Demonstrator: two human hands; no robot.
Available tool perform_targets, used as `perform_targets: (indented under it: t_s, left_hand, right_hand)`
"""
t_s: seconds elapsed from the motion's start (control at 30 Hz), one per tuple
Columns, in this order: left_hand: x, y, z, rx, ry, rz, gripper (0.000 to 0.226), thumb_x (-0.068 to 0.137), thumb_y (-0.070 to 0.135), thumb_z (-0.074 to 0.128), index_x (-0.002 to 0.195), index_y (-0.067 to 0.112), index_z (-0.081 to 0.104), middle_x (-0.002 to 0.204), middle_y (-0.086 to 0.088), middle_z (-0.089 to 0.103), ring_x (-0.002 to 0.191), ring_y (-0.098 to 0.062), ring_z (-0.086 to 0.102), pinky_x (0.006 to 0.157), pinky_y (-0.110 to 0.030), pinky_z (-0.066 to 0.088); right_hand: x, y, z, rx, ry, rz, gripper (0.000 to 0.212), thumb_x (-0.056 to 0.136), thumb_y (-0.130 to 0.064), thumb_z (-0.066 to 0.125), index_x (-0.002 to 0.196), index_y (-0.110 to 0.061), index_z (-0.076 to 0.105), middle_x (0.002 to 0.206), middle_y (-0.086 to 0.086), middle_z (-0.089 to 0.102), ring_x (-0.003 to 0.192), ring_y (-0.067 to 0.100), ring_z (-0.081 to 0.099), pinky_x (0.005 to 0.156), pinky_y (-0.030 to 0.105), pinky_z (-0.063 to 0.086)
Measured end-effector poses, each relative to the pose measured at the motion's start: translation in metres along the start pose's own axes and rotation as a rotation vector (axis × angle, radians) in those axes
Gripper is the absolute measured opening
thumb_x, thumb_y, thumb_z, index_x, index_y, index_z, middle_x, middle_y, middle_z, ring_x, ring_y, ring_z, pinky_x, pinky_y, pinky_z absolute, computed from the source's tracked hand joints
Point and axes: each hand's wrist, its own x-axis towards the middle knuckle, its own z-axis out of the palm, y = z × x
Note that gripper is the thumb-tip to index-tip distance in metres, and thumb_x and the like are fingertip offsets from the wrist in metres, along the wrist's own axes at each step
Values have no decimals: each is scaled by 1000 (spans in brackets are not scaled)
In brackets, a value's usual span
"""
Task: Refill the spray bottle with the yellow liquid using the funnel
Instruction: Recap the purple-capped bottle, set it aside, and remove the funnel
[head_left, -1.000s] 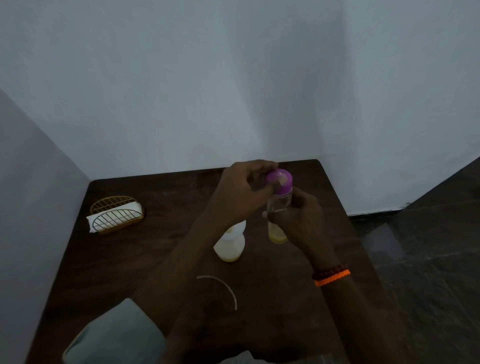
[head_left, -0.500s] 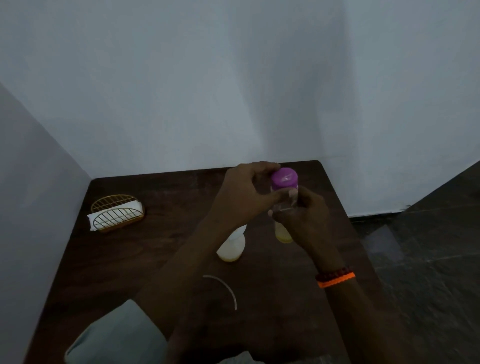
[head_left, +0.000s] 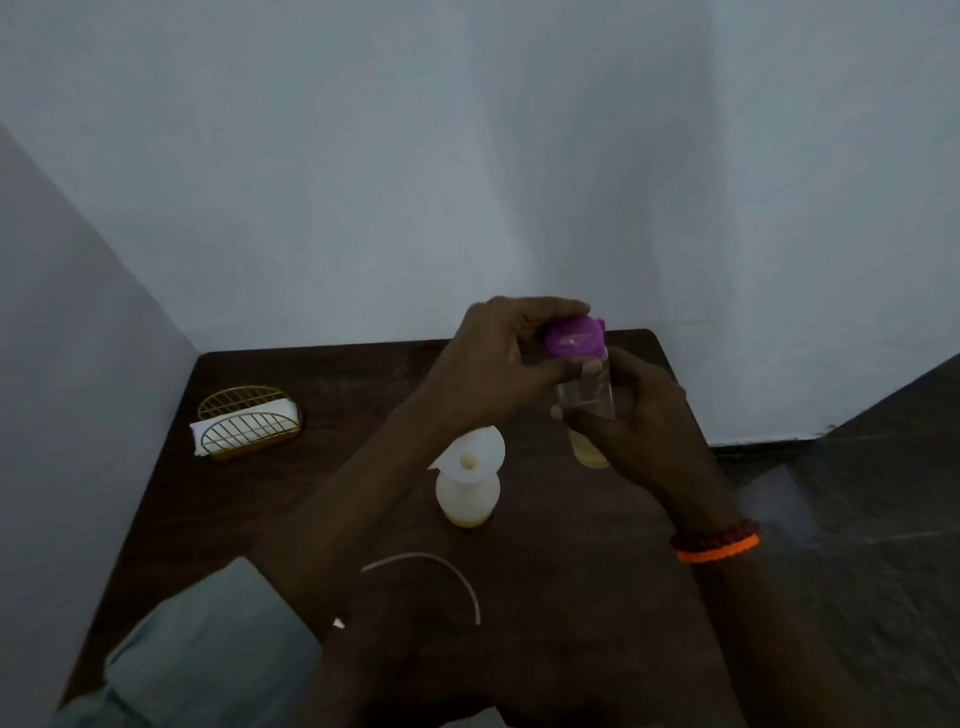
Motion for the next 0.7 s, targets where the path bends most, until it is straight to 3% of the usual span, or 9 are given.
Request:
perform_targets:
  t_s: [0.13, 0.23, 0.33, 0.43, 0.47, 0.6, 0.7]
  left_hand:
    - [11, 9, -29, -15, -12, 11, 56, 80, 21, 83, 129, 6, 63, 121, -2, 71, 111, -6, 68, 97, -32, 56]
    - [22, 15, -62, -3, -9, 19, 54, 80, 15, 83, 129, 3, 63, 121, -3, 71, 110, -7, 68, 96, -30, 56]
    - [33, 18, -98, 49, 21, 32, 54, 79, 15, 83, 127, 1, 63, 120, -5, 71, 109, -8, 69, 94, -29, 57]
    - [41, 11, -132, 115, 82, 9, 57, 76, 18, 85, 126, 3, 64, 120, -4, 70, 108, -8, 70, 91, -27, 58]
    - [42, 5, -142, 123, 102, -6, 58, 75, 17, 86, 126, 3, 65, 120, -4, 70, 108, -9, 70, 90, -27, 58]
    - [51, -35, -172, 148, 176, -92, 61, 71, 19, 89, 125, 5, 65, 122, -2, 68, 106, -9, 70, 88, -28, 59]
    - [59, -75, -188, 234, 202, -151, 63, 70, 25, 89, 126, 8, 65, 125, -2, 66, 109, -11, 68, 89, -28, 59]
  right_hand:
    - [24, -20, -4, -26, 10, -111, 42, 74, -41, 82, 109, -30, 62, 90, -27, 60, 88, -17, 54, 88, 45, 49]
    - [53, -36, 2, -10, -39, -183, 51, 73, -45, 82, 114, -20, 64, 102, -10, 70, 95, 4, 65, 87, 48, 54]
    - [88, -53, 16, -42, -94, -264, 59, 70, -58, 77, 114, -21, 63, 106, -8, 69, 99, 11, 65, 91, 48, 52]
    - [127, -76, 29, -13, -207, -308, 55, 74, -51, 80, 113, -16, 66, 107, -1, 70, 98, 13, 66, 80, 13, 51]
    - [140, -83, 35, -3, -241, -309, 53, 74, -48, 82, 113, -14, 67, 108, 0, 69, 97, 13, 67, 73, 9, 49]
    - [189, -93, 78, 46, -298, -297, 52, 64, -45, 88, 100, -12, 70, 95, 1, 72, 85, 16, 69, 77, 35, 60]
    - [219, -91, 121, 2, -311, -287, 56, 59, -38, 92, 102, -9, 70, 92, 2, 70, 80, 15, 67, 71, 30, 56]
